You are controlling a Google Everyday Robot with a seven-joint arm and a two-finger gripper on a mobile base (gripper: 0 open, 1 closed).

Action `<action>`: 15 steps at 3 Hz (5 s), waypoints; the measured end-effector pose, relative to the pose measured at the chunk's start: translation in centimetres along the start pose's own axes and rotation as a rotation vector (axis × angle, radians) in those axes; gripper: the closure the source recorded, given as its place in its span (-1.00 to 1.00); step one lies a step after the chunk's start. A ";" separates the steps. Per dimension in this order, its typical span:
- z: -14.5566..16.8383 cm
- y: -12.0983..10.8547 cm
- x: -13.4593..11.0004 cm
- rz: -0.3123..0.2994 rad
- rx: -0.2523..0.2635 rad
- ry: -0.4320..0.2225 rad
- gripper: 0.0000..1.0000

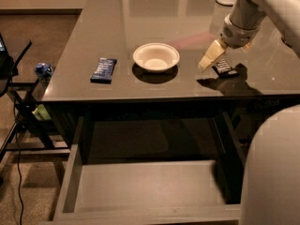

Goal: Place rxbar chocolate into top drawer

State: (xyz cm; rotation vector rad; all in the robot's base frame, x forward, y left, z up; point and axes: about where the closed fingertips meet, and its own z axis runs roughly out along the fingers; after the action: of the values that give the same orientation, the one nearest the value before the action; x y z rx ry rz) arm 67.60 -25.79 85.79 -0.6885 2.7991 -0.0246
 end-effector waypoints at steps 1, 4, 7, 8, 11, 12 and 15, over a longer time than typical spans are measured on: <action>1.7 -1.3 -0.1 0.021 0.002 0.017 -1.00; 3.1 -1.7 -0.1 0.028 -0.005 0.036 -1.00; 3.6 -1.5 0.1 0.031 -0.031 0.047 -0.18; 3.6 -1.5 0.1 0.031 -0.031 0.047 0.29; 2.7 -1.6 -0.1 0.031 -0.031 0.046 1.00; 1.8 -1.6 -0.3 0.031 -0.031 0.046 1.00; -0.5 -1.9 1.5 -0.032 -0.041 -0.078 1.00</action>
Offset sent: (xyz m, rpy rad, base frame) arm 0.0133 -0.0187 -0.0161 -0.0067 0.0281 -0.0359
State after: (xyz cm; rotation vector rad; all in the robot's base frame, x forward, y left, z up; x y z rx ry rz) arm 67.02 -28.19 86.06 -0.7284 2.7206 0.0529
